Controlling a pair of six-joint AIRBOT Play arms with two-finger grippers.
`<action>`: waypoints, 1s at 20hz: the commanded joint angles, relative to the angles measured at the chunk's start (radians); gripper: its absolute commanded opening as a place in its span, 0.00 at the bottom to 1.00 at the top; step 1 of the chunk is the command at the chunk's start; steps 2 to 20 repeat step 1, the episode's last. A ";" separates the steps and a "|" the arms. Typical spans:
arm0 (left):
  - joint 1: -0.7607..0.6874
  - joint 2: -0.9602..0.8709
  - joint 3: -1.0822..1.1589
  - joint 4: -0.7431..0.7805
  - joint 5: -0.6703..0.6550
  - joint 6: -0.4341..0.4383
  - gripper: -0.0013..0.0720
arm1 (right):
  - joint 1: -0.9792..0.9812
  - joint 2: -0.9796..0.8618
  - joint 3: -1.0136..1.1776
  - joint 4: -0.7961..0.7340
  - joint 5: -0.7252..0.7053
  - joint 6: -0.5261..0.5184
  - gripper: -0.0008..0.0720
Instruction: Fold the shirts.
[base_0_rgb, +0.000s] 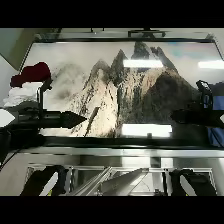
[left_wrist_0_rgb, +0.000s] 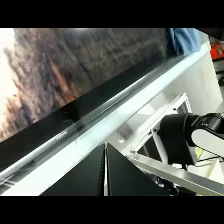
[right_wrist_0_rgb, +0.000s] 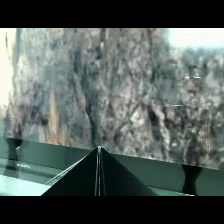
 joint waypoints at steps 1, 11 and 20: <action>0.000 0.031 -0.008 0.004 0.019 -0.001 0.04 | 0.001 0.001 -0.001 0.000 0.000 0.000 0.04; 0.000 0.031 -0.008 0.004 0.019 -0.001 0.04 | 0.001 0.001 -0.001 0.000 0.000 0.000 0.04; 0.000 0.031 -0.008 0.004 0.019 -0.001 0.04 | 0.001 0.001 -0.001 0.000 0.000 0.000 0.04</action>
